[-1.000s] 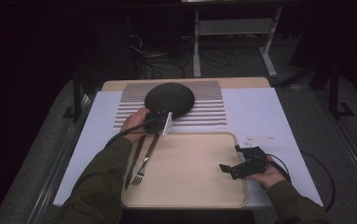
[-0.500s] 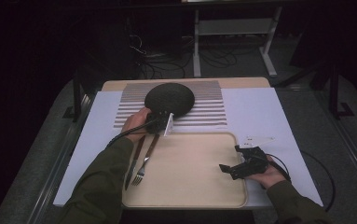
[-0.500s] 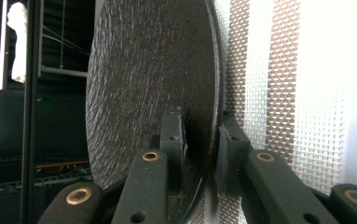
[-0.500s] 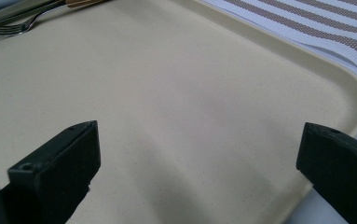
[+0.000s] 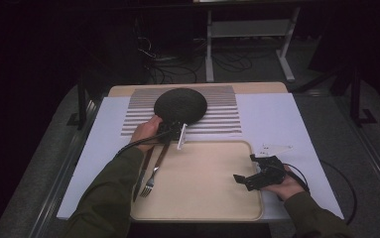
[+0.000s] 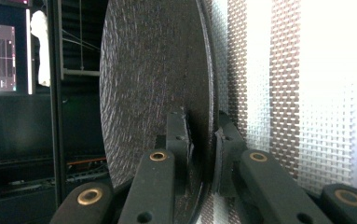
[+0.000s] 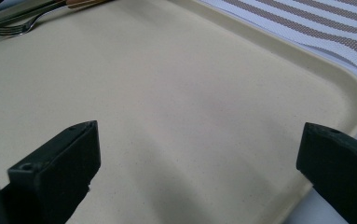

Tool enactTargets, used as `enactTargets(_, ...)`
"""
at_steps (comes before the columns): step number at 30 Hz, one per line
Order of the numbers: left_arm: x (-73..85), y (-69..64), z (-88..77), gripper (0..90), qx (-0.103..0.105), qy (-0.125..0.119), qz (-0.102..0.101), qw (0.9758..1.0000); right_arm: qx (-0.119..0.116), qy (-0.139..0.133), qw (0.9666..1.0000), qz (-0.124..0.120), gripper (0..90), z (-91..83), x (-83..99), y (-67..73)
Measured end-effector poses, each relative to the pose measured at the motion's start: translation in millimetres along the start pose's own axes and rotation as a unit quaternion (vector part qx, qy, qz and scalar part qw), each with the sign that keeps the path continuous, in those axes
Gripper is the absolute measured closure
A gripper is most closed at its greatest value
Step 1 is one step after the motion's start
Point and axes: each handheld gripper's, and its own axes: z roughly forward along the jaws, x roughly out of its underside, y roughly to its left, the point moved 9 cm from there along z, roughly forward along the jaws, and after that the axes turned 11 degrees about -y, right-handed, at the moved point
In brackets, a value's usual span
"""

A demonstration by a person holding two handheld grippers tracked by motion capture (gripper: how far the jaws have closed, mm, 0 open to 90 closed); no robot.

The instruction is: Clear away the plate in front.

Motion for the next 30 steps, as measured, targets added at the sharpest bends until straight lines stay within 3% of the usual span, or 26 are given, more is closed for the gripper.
enactTargets(4, -0.8, -0.6, -0.2, 83.4, -0.011, 0.005, 0.016, 0.9998, 0.0, 0.0, 1.0, 0.0, 0.0, 0.0, 0.0, 0.0)
enactTargets(11, -3.0, 6.1, -3.1, 86.5, -0.028, 0.005, 0.018, 0.9994, 0.0, 0.0, 1.0, 0.0, 0.0, 0.0, 0.0, -0.3)
enactTargets(27, -11.3, 10.5, -5.7, 87.3, -0.023, 0.02, 0.021, 0.9993, 0.001, -0.002, 1.0, 0.003, 0.0, -0.8, -0.6, -1.1)
enactTargets(30, -13.7, 10.5, -10.2, 87.2, -0.023, 0.024, 0.03, 0.999, 0.0, -0.003, 1.0, 0.003, 0.0, -0.9, -0.7, -1.4)
